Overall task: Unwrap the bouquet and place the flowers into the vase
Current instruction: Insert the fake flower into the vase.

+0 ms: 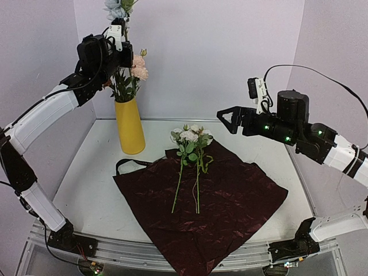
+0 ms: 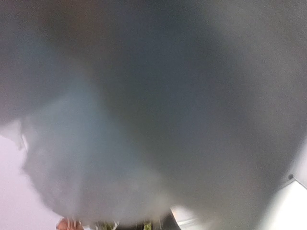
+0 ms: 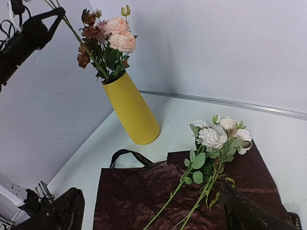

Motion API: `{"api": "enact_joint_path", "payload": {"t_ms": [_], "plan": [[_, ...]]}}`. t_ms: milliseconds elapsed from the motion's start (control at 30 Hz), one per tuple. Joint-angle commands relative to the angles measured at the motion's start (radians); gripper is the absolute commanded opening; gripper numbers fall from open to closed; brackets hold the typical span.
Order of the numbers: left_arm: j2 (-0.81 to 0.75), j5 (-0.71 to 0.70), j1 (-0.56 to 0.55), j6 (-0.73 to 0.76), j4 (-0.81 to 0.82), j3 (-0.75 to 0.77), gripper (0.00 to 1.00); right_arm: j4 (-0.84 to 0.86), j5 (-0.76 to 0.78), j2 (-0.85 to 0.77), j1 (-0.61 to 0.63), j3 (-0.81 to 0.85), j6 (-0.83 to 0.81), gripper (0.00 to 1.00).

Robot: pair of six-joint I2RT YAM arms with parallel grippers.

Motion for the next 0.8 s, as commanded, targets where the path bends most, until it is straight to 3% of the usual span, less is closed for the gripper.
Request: {"api": "enact_joint_path", "payload": {"t_ms": [0, 233, 767], "plan": [[0.043, -0.009, 0.021, 0.07, 0.093, 0.124, 0.0, 0.005, 0.049, 0.03, 0.002, 0.077, -0.086, 0.98], [0.076, -0.033, 0.033, 0.073, 0.093, 0.161, 0.0, -0.011, 0.06, 0.109, -0.015, 0.151, -0.141, 0.98], [0.072, -0.083, 0.044, 0.124, 0.097, 0.029, 0.0, -0.014, -0.003, 0.129, -0.087, 0.142, -0.133, 0.98]]}}
